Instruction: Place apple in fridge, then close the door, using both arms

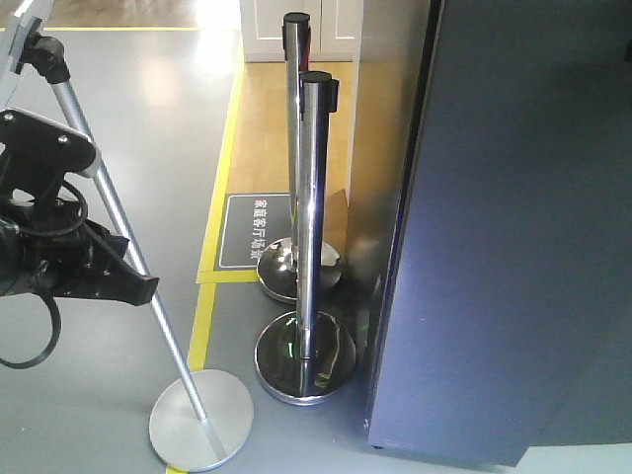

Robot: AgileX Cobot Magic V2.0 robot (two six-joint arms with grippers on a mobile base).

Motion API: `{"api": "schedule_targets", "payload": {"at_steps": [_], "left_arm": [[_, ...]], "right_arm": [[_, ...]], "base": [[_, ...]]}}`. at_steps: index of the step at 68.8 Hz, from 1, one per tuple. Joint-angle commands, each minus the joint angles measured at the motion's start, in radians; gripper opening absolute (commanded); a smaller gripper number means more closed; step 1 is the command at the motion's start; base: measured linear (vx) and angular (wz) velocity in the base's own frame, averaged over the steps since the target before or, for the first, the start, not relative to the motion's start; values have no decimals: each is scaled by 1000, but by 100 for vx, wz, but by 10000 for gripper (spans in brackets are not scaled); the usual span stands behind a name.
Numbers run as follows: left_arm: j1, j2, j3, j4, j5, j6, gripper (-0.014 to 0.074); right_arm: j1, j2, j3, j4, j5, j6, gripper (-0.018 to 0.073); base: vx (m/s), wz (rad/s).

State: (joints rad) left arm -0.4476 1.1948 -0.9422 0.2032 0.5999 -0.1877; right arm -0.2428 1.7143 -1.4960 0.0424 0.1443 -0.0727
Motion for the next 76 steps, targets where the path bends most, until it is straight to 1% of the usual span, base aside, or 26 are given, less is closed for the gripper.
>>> {"api": "schedule_targets", "payload": {"at_steps": [1,6,13,24,33,38,43,44,52,57,61,66,76], "left_arm": [[0,-25,-26,10,-50,-11,-6],[0,-25,-26,10,-50,-11,-6],[0,-25,-26,10,-50,-11,-6],[0,-25,-26,10,-50,-11,-6],[0,-25,-26,10,-50,-11,-6],[0,-25,-26,10,-50,-11,-6],[0,-25,-26,10,-50,-11,-6],[0,-25,-26,10,-50,-11,-6],[0,-25,-26,10,-50,-11,-6],[0,-25,-26,10,-50,-11,-6],[0,-25,-26,10,-50,-11,-6],[0,-25,-26,10,-50,-11,-6],[0,-25,-26,10,-50,-11,-6]], "right_arm": [[-4,49,-119,40,-144,-2,-3],[-4,89,-178,78,-75,0,-3],[-4,115,-236,97,9,-6,-3],[-4,99,-245,94,97,-25,-3],[1,71,-245,101,249,-32,-3],[11,60,-245,95,347,-31,-3],[33,45,-238,64,419,-31,-3],[38,37,-233,46,426,-31,-3],[99,-26,-150,-52,440,0,-3],[145,-84,-62,-121,420,36,-3],[177,-131,5,-155,405,66,-3],[221,-201,99,-177,379,91,-3],[301,-348,256,-174,377,111,-3]], "base": [[0,0],[0,0],[0,0],[0,0],[0,0],[0,0],[0,0],[0,0],[0,0],[0,0],[0,0],[0,0],[0,0]]}}
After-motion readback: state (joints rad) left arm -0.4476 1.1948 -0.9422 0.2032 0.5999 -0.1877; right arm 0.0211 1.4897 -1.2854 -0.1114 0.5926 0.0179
